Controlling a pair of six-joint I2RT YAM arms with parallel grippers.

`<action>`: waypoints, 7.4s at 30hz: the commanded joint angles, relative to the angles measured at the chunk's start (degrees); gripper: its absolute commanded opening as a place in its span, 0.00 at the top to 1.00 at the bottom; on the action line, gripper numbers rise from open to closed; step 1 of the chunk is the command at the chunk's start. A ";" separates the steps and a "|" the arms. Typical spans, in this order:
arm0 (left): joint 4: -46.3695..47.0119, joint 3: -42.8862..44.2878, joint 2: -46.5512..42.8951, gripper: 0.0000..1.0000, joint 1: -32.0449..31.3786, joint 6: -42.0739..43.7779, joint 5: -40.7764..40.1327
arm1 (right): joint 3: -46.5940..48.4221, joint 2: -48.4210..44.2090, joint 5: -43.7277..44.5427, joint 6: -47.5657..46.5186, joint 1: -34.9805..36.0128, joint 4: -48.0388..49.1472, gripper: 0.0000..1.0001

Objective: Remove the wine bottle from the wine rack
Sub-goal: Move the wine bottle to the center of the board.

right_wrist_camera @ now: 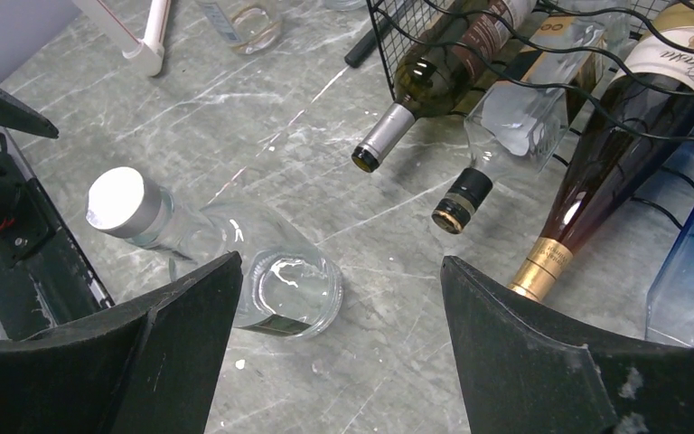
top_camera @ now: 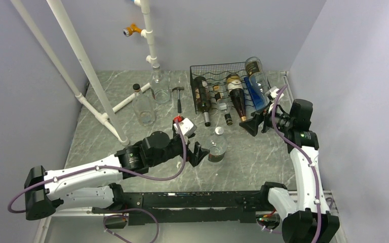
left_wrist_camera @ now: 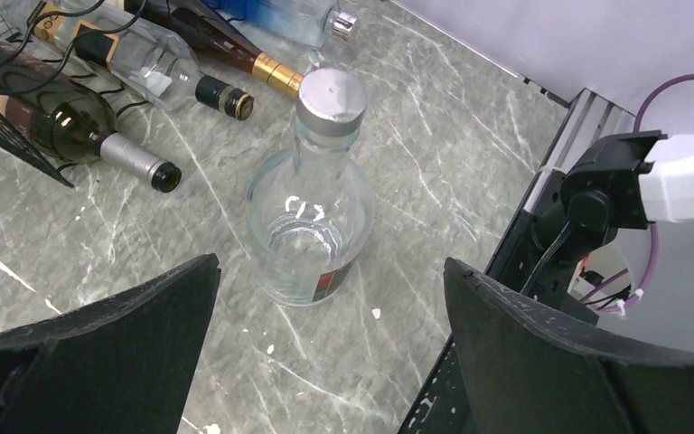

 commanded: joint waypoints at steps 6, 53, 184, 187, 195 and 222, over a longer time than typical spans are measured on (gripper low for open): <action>-10.14 14.70 8.51 0.00 -0.24 -7.25 -1.17 | -1.10 -2.26 0.26 0.50 -0.23 2.80 0.17; -49.94 61.67 50.20 0.53 -7.05 -17.43 -33.85 | -1.93 -3.21 5.19 0.59 -0.23 3.60 0.15; -25.01 51.90 41.09 0.61 37.24 -5.68 -21.22 | -2.12 -2.12 8.02 -0.69 -0.23 3.42 0.14; -25.32 51.24 40.54 0.54 37.30 -5.94 -21.24 | -2.12 -2.11 8.19 -0.69 -0.23 3.48 0.14; -25.94 50.45 38.74 0.48 37.20 -6.65 -19.88 | -2.20 -2.25 8.31 -0.86 -0.23 3.51 0.14; -23.22 44.82 26.54 0.01 37.28 4.08 8.50 | -2.12 -1.77 8.56 -2.43 -0.23 2.72 0.12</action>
